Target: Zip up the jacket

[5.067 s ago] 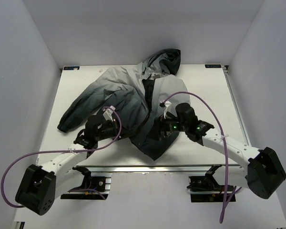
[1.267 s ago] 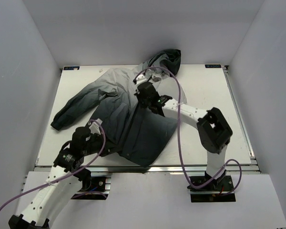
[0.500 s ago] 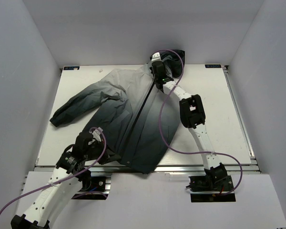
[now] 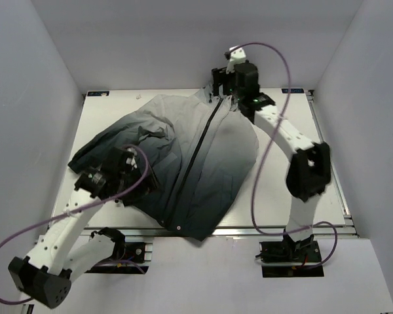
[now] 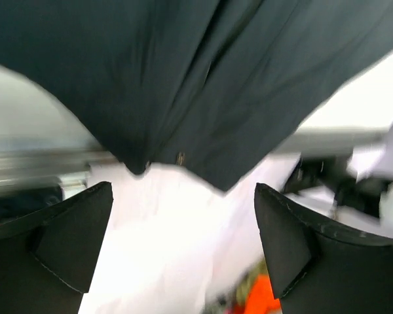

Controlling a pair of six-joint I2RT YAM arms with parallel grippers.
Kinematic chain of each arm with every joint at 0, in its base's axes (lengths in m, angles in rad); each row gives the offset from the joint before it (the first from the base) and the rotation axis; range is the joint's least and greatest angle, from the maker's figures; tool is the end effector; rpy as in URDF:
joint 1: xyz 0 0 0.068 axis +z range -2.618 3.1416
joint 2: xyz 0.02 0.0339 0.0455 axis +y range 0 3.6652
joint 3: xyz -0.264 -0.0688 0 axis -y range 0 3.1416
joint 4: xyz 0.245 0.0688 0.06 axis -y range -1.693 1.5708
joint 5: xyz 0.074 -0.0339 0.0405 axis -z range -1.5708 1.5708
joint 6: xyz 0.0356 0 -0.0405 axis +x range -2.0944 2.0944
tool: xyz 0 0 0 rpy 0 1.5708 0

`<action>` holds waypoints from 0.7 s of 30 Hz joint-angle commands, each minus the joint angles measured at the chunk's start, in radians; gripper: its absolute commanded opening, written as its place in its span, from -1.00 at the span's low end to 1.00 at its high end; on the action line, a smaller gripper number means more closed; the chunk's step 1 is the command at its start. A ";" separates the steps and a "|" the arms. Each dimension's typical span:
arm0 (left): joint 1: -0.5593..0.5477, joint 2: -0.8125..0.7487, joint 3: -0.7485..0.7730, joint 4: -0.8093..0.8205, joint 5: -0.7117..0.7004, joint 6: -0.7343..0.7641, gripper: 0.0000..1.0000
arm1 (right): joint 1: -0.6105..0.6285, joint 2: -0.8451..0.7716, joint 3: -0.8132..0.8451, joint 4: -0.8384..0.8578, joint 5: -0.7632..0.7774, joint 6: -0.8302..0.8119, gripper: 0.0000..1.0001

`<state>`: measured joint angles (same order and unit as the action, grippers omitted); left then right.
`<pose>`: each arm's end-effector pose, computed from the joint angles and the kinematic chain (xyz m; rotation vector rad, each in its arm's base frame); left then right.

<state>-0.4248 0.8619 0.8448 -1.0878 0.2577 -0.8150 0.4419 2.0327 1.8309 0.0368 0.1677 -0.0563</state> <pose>0.1264 -0.0671 0.2728 -0.4633 2.7930 -0.6885 0.4521 0.2073 0.3416 -0.3073 1.7080 0.1382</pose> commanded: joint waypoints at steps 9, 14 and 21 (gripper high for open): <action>0.078 0.301 0.571 0.146 -0.631 0.134 0.96 | 0.009 -0.787 -0.693 -0.364 0.150 0.465 0.79; 0.282 0.474 0.658 0.181 -0.520 0.192 0.96 | 0.009 -1.078 -0.886 -0.446 0.223 0.452 0.79; 0.351 0.406 0.571 0.279 -0.512 0.198 0.96 | 0.009 -1.256 -0.978 -0.534 0.253 0.464 0.79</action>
<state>-0.0841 1.3636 1.4433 -0.8658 -0.2478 -0.6346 0.4515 0.8181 0.8795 -0.4755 0.3893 0.3798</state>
